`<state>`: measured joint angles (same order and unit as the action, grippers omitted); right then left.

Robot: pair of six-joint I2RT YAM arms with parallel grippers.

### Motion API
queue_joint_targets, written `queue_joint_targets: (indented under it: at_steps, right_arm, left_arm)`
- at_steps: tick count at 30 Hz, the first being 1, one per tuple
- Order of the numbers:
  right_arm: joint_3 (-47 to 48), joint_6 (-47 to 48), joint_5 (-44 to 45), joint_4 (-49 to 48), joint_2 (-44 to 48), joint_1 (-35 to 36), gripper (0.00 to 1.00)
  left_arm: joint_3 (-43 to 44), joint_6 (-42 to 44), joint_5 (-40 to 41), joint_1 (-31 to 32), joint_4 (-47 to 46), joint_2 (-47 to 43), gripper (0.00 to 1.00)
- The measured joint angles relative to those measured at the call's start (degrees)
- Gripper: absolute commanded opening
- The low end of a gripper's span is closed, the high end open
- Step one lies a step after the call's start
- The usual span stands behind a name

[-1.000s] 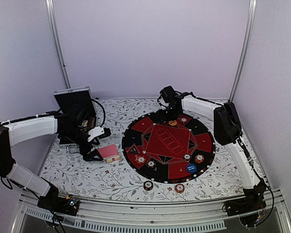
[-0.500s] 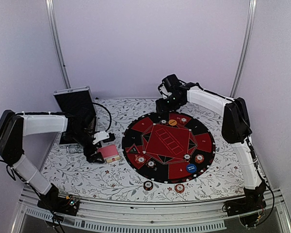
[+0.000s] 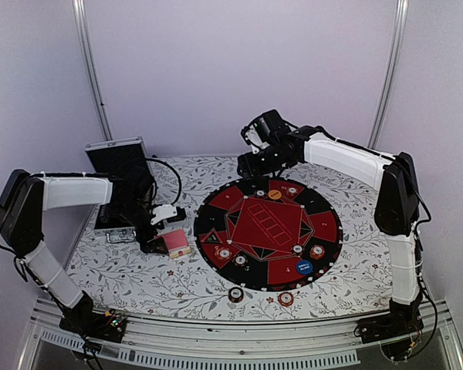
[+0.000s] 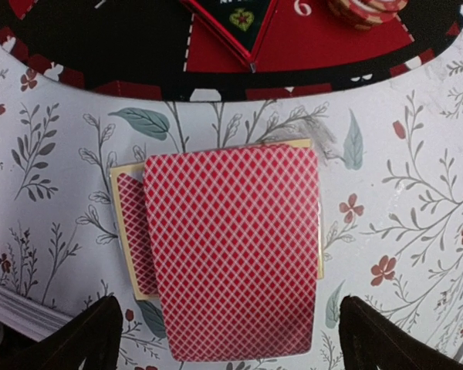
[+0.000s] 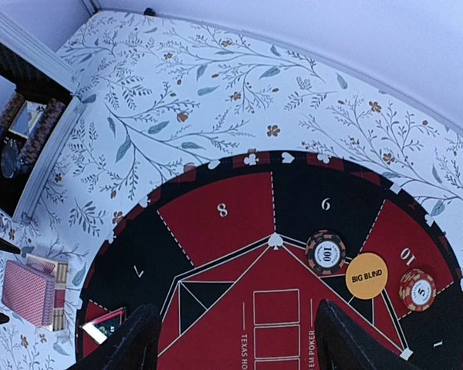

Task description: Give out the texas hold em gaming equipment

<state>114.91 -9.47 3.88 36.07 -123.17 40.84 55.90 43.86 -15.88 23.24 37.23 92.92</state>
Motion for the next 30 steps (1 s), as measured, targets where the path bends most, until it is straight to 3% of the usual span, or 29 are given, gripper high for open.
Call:
queue_joint_targets:
  at_steps: [30]
  right_arm:
    - [-7.98, -1.9, 0.09, 0.02, 6.78, 1.05, 0.71]
  left_arm:
    - [-0.11, 4.17, 0.61, 0.0, -0.61, 3.56, 1.0]
